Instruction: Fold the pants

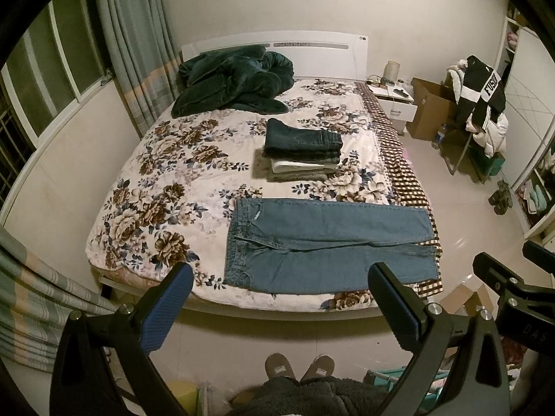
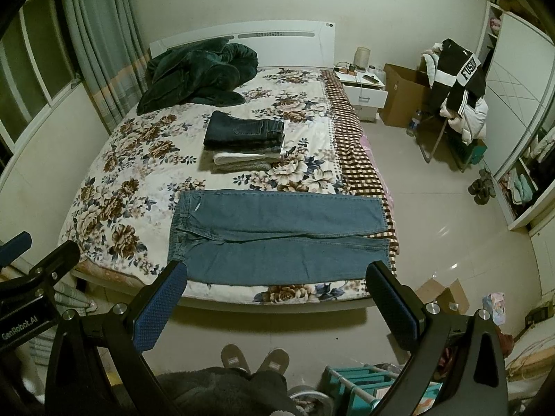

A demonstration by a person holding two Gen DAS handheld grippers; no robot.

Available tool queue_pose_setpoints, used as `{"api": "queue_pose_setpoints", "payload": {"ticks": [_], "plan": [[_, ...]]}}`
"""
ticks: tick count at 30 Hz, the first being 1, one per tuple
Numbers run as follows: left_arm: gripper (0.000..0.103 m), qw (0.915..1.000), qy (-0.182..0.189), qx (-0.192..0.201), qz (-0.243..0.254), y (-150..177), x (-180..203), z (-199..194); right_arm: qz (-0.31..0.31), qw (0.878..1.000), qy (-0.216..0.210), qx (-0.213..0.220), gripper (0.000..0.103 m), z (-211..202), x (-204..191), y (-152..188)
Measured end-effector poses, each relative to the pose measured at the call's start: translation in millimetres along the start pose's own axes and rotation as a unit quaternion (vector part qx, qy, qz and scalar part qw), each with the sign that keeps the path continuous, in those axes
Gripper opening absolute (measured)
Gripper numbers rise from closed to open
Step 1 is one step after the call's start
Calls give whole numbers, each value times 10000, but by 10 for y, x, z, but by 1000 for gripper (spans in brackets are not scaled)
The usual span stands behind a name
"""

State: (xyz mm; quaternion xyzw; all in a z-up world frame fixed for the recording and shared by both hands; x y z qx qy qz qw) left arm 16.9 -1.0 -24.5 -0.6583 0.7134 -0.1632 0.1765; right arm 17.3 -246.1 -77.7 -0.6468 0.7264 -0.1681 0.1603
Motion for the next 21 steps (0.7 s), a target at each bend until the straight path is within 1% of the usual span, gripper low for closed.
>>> {"api": "queue_pose_setpoints", "payload": {"ticks": [4,7,12,21], "plan": [[103,10000,-5,7,4,1,-5,1,4,10000,-3,2,103,7,-6,8],[103,10000,10,-8,-11,2,-2,1,0,10000,-6,-7,103,-72,-24,-43],[103,10000,-3,-36,-28,-164,7,-50,-15,10000,-49,-57,103,-67,-61,-99],[103,10000,7,-13,-18,-118,-15,-28,21,9999,-131,-73,103,-8,-41,-60]]}}
Point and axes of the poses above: each gripper's, at about its wrist camera, not at the fingertips, and z roughly the way its jaws point, x to its right, y to its underside, the point moved 3 cm from there along z, roughly the way its jaws point, and after that the axes turned 7 degrees about -x, right-handed, at the moved point
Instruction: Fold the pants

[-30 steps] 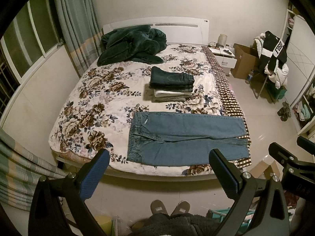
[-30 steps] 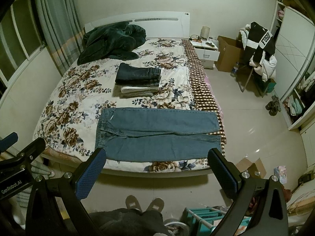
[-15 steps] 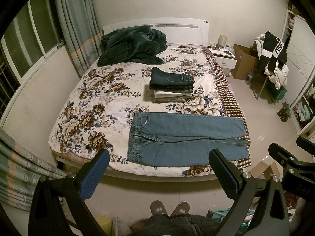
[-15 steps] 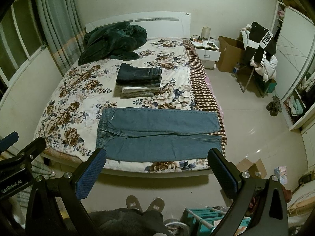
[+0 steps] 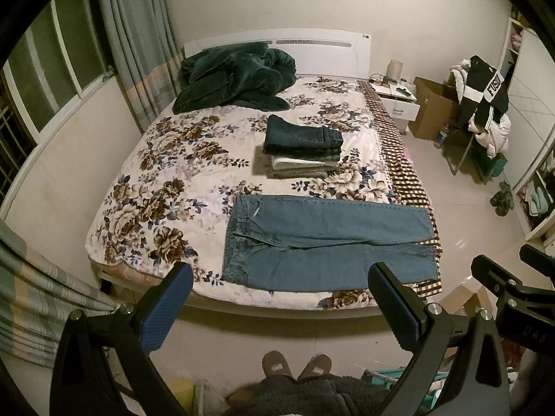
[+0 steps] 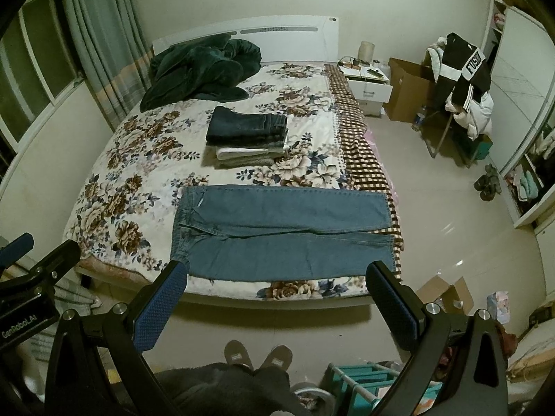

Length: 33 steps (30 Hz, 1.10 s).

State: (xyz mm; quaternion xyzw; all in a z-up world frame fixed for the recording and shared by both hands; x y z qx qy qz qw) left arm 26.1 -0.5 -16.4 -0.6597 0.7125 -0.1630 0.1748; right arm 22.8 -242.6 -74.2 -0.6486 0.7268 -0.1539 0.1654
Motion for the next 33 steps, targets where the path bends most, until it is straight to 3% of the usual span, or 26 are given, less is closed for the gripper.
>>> {"api": "queue_pose_setpoints", "payload": {"ticks": [5,11,16,23,33], "plan": [[103,9994,-229,218,-145,-167,-52,150,411,9988,-265,16,103,362,297,-57],[103,9956,-729,251,-536,-468,-31,789,1091,9926,-494,-204,103,1008,741,-351],[103,9928,-783,-170,-894,-719,-24,1452,1519,9875,-210,-361,103,1803,1163,-727],[103,9799,-867,-1033,-1473,-1133,-151,2867,2374,9684,197,-746,103,3282,1674,-1204],[103,9481,-974,-1929,-2334,-1716,-430,5196,3787,9132,669,-1348,103,6014,2608,-1898]]}}
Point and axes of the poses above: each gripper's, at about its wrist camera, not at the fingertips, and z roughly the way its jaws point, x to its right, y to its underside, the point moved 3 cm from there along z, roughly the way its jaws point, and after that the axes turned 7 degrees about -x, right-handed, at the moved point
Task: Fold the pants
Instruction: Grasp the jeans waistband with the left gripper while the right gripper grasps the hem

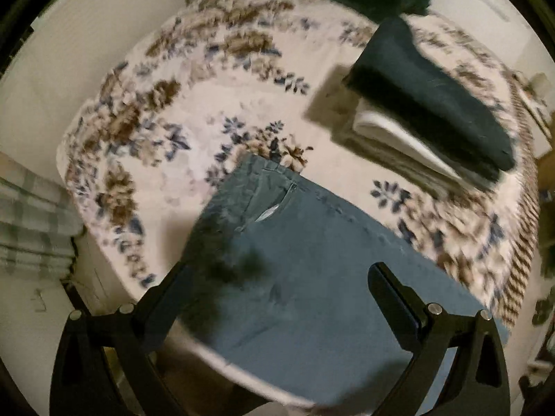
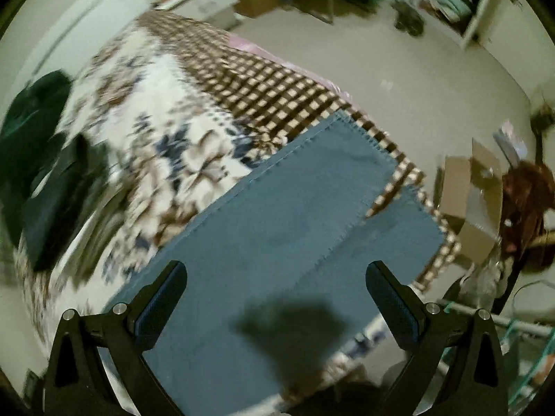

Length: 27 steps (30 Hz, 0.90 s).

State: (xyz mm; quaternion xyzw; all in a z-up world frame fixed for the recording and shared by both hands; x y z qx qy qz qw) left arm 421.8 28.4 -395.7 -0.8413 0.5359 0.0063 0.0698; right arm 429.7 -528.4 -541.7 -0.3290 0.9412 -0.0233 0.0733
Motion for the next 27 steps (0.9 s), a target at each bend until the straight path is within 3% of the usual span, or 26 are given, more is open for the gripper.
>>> {"api": "queue_pose_setpoints", "payload": {"ticks": [4,8,12,14,17,19,21,24,26,27], "plan": [[103,9981,8,-559,-269,-435,238,865,456,9988,68,-186,103,808,-117,-397],[103,9906,169,-1035,-878,-795,255,1633,668,9955,296,-596,103,1600,-270,-686],[100,9843,16,-1246,-1247,-1036,236,2179,768,9914,559,-903,103,2188,-373,-876],[94,9828,-339,-1377,-1186,-1110,226,2391,834,9888,581,-1089,103,2457,-433,-967],[92,9847,-434,-1271,-1113,-1169,234,2440,947,9850,710,-1256,103,2696,-486,-1040],[73,9902,-255,-944,-1000,-1201,256,2356,949,9839,794,-1289,103,2760,-506,-1066],[35,9911,-76,-718,-1119,-1177,185,2235,905,9840,828,-1292,98,2778,-509,-1072],[14,9901,364,-580,-1224,-1068,-15,2114,860,9844,910,-1236,66,2696,-436,-1054],[11,9905,628,-424,-1148,-1004,-90,2001,860,9853,889,-1177,26,2678,-390,-1043],[10,9905,747,-343,-1098,-967,-131,1929,835,9857,854,-1184,17,2669,-379,-1039]]}}
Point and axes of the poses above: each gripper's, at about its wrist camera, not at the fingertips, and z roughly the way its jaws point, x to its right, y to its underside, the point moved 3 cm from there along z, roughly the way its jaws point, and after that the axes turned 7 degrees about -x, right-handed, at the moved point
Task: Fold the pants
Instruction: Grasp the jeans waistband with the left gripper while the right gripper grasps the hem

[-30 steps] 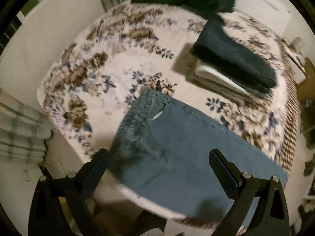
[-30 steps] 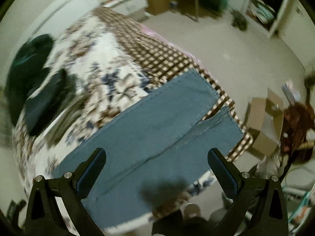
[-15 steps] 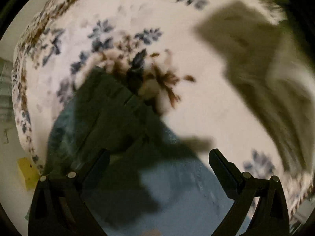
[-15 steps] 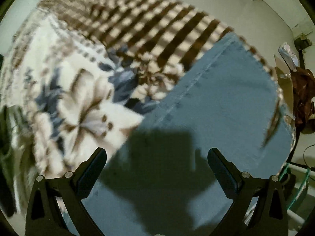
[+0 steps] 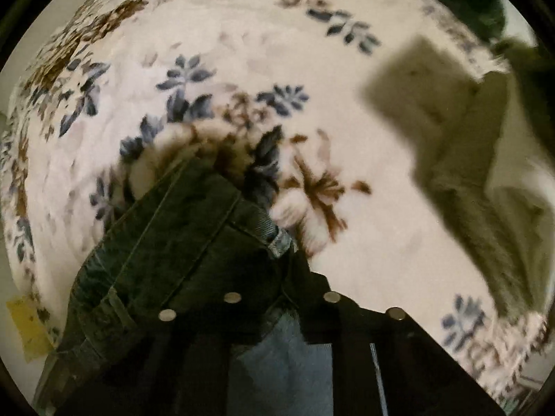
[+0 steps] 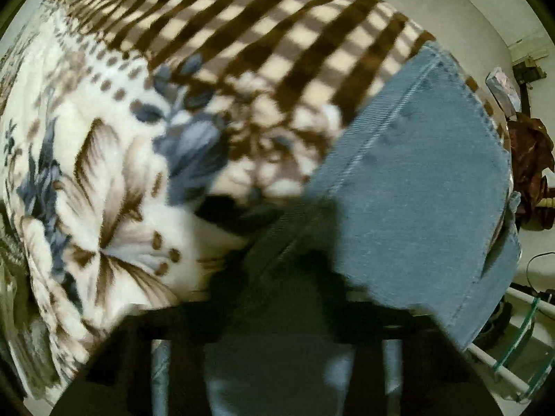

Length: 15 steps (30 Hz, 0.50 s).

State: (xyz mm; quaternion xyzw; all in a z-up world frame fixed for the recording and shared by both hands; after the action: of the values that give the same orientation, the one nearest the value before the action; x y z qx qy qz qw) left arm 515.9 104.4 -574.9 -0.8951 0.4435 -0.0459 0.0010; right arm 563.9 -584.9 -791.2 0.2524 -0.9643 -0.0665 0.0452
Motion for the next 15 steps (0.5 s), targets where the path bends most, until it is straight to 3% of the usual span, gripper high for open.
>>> {"api": "queue_pose_setpoints", "payload": {"ticks": [6,10,11,12,15], "plan": [[9,9961,701,515,130,365,-333,-717,-444,9974,-518,239,7,-234,242,176],[8,9923,1048,651,-83,608,-696,-1006,-662,9935,-850,381,6,-444,625,500],[0,9917,1086,671,-128,711,-783,-1073,-719,9925,-895,417,6,-532,736,642],[0,9905,1176,687,-192,822,-912,-1151,-792,9912,-959,453,6,-594,843,754],[0,9902,1192,665,-305,1186,-1264,-1252,-1015,9879,-1047,520,6,-875,1195,1079]]}}
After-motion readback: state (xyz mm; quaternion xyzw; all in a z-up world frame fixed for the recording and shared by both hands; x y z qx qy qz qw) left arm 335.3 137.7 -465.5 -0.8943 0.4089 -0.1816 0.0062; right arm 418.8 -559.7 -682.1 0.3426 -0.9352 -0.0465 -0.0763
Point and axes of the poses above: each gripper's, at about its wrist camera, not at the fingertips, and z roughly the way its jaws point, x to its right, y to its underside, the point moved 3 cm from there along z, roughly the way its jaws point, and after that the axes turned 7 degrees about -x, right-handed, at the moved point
